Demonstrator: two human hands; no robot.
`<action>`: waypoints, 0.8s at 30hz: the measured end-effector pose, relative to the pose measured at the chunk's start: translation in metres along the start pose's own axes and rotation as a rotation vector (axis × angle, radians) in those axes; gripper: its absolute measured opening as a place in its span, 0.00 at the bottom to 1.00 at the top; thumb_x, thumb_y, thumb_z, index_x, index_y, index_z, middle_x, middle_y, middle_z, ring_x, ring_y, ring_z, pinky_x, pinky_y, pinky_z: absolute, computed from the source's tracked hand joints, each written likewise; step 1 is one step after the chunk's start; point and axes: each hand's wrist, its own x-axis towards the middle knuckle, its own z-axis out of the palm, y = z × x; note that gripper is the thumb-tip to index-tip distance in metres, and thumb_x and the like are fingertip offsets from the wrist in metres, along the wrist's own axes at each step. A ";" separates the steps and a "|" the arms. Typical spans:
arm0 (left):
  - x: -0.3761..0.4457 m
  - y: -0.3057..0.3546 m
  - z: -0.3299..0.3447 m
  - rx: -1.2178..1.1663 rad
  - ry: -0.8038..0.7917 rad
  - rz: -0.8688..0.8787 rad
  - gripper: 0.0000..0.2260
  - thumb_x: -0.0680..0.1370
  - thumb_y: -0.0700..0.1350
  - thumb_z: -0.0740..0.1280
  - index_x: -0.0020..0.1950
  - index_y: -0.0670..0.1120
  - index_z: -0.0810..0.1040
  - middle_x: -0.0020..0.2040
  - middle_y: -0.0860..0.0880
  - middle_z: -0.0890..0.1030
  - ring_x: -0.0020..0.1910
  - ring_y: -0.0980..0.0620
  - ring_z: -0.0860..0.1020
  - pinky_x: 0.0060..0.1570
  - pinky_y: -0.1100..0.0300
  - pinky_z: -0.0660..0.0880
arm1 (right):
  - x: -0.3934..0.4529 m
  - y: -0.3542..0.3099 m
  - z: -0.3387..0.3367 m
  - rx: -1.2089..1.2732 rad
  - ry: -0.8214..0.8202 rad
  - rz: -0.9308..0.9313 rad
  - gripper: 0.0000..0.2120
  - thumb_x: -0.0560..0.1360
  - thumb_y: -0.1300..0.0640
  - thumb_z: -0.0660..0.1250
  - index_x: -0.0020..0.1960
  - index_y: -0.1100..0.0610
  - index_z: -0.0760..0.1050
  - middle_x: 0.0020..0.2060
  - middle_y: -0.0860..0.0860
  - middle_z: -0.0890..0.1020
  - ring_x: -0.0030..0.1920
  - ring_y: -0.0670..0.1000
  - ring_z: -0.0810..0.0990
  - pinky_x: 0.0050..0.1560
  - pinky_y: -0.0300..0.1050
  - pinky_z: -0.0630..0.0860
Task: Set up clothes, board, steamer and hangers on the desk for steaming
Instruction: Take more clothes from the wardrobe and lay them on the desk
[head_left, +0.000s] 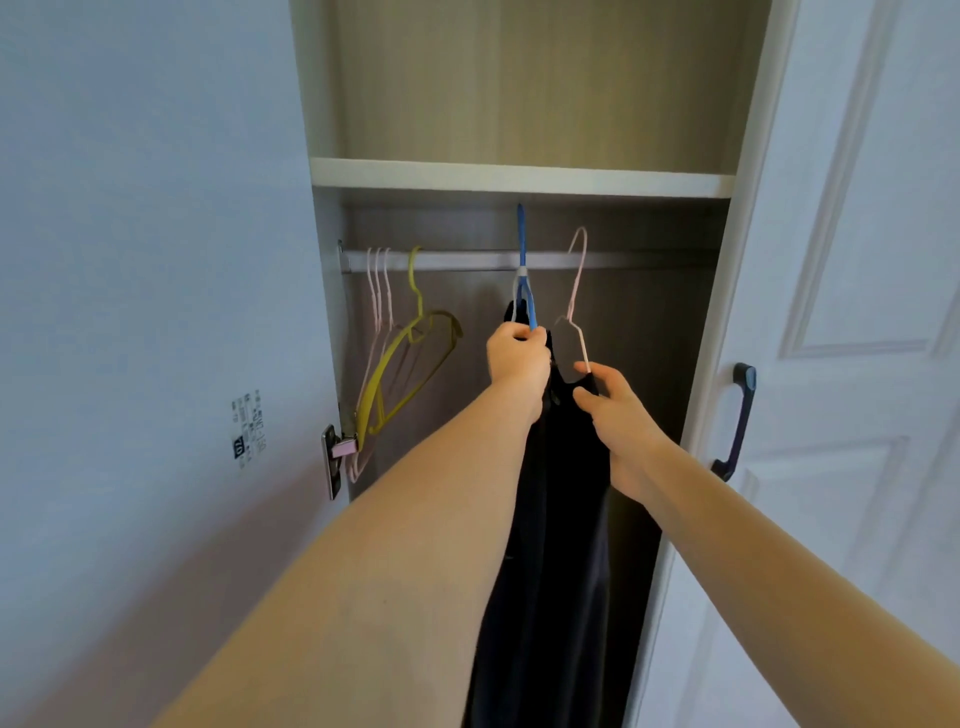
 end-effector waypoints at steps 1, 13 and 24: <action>-0.002 -0.001 -0.001 0.018 -0.010 0.008 0.04 0.81 0.41 0.61 0.52 0.42 0.74 0.33 0.48 0.73 0.27 0.56 0.68 0.16 0.73 0.63 | -0.001 -0.001 0.000 0.003 0.010 0.000 0.15 0.81 0.61 0.57 0.64 0.46 0.69 0.59 0.53 0.75 0.53 0.54 0.80 0.49 0.48 0.80; -0.053 -0.009 -0.026 -0.020 0.041 -0.056 0.08 0.79 0.45 0.64 0.47 0.41 0.74 0.32 0.46 0.75 0.28 0.54 0.70 0.31 0.62 0.67 | -0.055 -0.009 0.004 -0.068 0.093 0.013 0.14 0.81 0.61 0.57 0.62 0.47 0.69 0.56 0.53 0.75 0.54 0.54 0.78 0.55 0.50 0.79; -0.187 0.031 -0.086 -0.039 -0.033 -0.054 0.07 0.79 0.45 0.62 0.44 0.42 0.73 0.25 0.51 0.69 0.24 0.58 0.71 0.53 0.49 0.78 | -0.201 -0.036 0.005 -0.015 0.095 0.013 0.15 0.79 0.64 0.60 0.60 0.47 0.71 0.57 0.56 0.76 0.55 0.58 0.78 0.56 0.57 0.79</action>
